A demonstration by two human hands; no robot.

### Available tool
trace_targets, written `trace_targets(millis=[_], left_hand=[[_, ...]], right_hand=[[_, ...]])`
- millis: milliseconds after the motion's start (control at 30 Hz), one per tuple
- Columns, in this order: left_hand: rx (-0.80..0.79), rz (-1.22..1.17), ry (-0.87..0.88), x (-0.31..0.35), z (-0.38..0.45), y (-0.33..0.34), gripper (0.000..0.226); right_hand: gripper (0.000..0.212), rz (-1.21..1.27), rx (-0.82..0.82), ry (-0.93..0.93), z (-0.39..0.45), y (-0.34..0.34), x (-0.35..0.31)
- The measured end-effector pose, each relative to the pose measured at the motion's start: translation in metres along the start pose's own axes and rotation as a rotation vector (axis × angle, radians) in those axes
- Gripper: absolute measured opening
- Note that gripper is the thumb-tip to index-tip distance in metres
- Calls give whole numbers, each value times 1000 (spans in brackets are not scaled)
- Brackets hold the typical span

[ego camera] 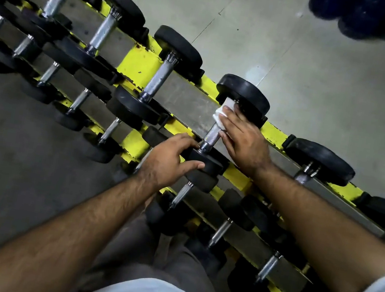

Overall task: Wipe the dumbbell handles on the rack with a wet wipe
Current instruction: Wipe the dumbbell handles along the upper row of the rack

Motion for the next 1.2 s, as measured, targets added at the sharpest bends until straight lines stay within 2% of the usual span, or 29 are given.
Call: trace_targets(millis=[167, 300, 367, 500, 600, 667, 767, 833, 933, 1033, 1100, 1133, 1200], left_hand=[[5, -13, -17, 0, 1, -4, 48], [10, -3, -22, 1, 0, -2, 53], [7, -8, -25, 1, 0, -3, 58], [3, 5, -23, 1, 0, -3, 63], [4, 8, -35, 0, 0, -2, 60], [-1, -1, -33, -1, 1, -3, 59], [-2, -14, -19, -3, 1, -6, 51], [5, -27, -22, -4, 1, -6, 51], [12, -66, -21, -5, 2, -5, 51], [20, -59, -7, -6, 3, -6, 56], [30, -58, -4, -6, 2, -4, 57], [33, -63, -9, -7, 2, -3, 57], [35, -70, -20, -8, 1, -2, 58]], right_hand=[[46, 41, 41, -56, 4, -5, 6], [39, 62, 150, 10, 7, -11, 10], [42, 88, 153, 43, 5, 2, 0], [47, 37, 116, -22, 1, -3, 0], [50, 46, 184, 51, 7, -9, 8], [47, 99, 141, 37, 1, 5, -5], [47, 95, -23, -149, -15, 12, -12], [53, 31, 1, -169, -7, -2, 3], [46, 46, 131, -31, 8, -10, 6], [35, 112, -7, -189, -10, 15, -26], [33, 85, -88, -269, -13, 11, -23], [36, 73, -67, -244, -8, 5, -14], [44, 68, 34, -80, 4, -8, 3]])
Point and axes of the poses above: each hand's wrist, its own z-axis towards the middle knuckle, its own y-axis out of the palm, x = y × z, the point moved 4 cm from there along z, towards the middle knuckle, and after that the axes turned 13 degrees about z, right-handed, at the moved point
